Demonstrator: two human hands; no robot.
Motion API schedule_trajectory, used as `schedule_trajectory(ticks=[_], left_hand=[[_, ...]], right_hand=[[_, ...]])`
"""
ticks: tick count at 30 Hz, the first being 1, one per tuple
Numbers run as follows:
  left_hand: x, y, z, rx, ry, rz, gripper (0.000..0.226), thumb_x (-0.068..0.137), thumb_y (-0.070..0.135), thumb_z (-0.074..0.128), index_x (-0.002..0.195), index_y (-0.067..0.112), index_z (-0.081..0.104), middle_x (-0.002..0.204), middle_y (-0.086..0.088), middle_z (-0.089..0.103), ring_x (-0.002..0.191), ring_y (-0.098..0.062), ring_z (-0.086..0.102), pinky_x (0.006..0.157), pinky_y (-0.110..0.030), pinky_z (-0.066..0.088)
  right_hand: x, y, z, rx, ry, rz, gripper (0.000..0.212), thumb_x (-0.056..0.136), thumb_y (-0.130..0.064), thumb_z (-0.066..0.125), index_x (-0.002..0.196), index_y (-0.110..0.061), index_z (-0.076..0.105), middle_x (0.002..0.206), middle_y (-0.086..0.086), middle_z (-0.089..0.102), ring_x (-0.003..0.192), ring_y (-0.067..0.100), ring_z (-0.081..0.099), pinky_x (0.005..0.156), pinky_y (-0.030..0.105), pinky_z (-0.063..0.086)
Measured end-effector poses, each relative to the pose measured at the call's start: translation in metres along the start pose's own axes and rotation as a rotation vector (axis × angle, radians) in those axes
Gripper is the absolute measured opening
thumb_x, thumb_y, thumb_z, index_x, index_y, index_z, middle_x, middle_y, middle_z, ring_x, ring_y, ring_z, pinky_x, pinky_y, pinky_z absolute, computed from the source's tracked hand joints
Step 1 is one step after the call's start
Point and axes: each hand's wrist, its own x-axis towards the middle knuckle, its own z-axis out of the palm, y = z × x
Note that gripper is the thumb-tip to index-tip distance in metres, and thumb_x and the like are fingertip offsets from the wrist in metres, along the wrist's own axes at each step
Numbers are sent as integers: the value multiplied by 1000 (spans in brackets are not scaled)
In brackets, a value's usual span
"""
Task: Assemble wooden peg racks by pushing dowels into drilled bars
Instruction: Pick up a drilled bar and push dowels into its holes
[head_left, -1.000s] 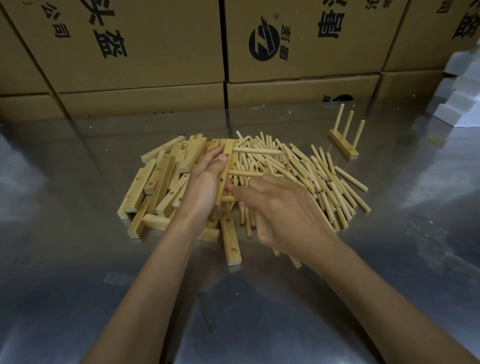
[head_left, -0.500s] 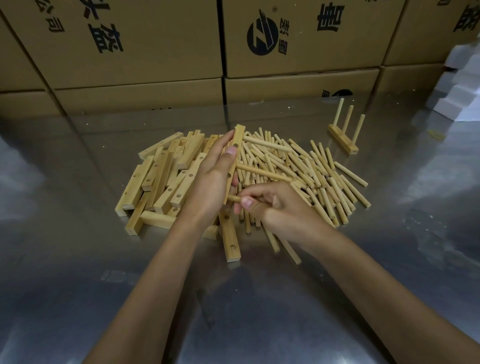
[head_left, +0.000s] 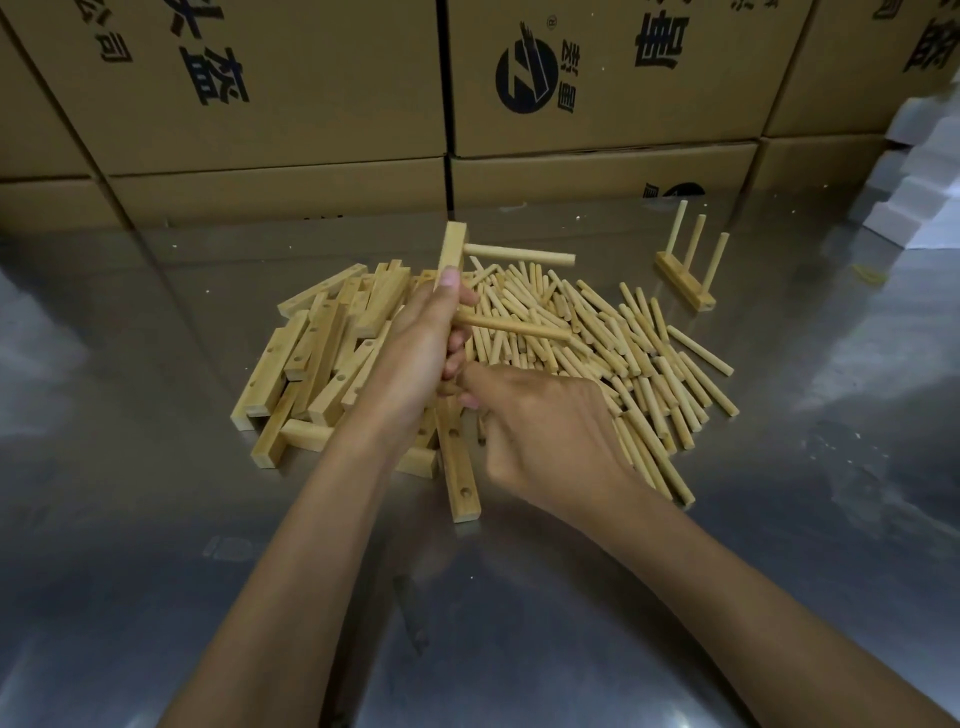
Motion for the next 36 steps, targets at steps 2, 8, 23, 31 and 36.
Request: schedule_trajectory(ticks=[2, 8, 23, 31, 36], left_hand=[[-1, -3, 5, 42, 27, 30, 39, 104, 56, 37, 96, 27, 61, 66, 12, 44, 53, -1, 42, 55, -17, 40], [2, -5, 13, 70, -46, 140, 33, 105, 52, 36, 93, 32, 58, 72, 24, 56, 107, -6, 52, 79, -29, 56], [12, -20, 13, -104, 203, -7, 40, 105, 55, 31, 102, 28, 60, 94, 6, 55, 82, -10, 52, 75, -30, 43], [11, -18, 25, -466, 141, -105, 40, 105, 53, 34, 100, 21, 58, 88, 2, 50, 68, -7, 62, 62, -27, 55], [7, -19, 35, -388, 26, -131, 44, 106, 50, 29, 130, 25, 56, 133, -12, 60, 122, -28, 61, 98, -42, 48]], right_hand=[[0, 2, 4, 67, -46, 95, 28, 84, -10, 50, 103, -22, 67, 64, -10, 61, 50, 11, 55, 46, 18, 26], [6, 10, 9, 529, -195, 426, 25, 95, -18, 54, 72, -27, 59, 62, 5, 57, 60, 26, 54, 54, 38, 38], [4, 59, -26, 949, -284, 716, 14, 85, -38, 75, 87, -24, 78, 75, 3, 73, 56, 13, 54, 51, 18, 45], [6, 30, 2, 977, -133, 746, 21, 83, -39, 78, 98, -26, 75, 93, -8, 76, 77, 4, 70, 60, 18, 52], [6, 39, -1, 921, 50, 758, 13, 85, -24, 78, 94, -16, 76, 87, -5, 76, 79, 3, 70, 62, 18, 53]])
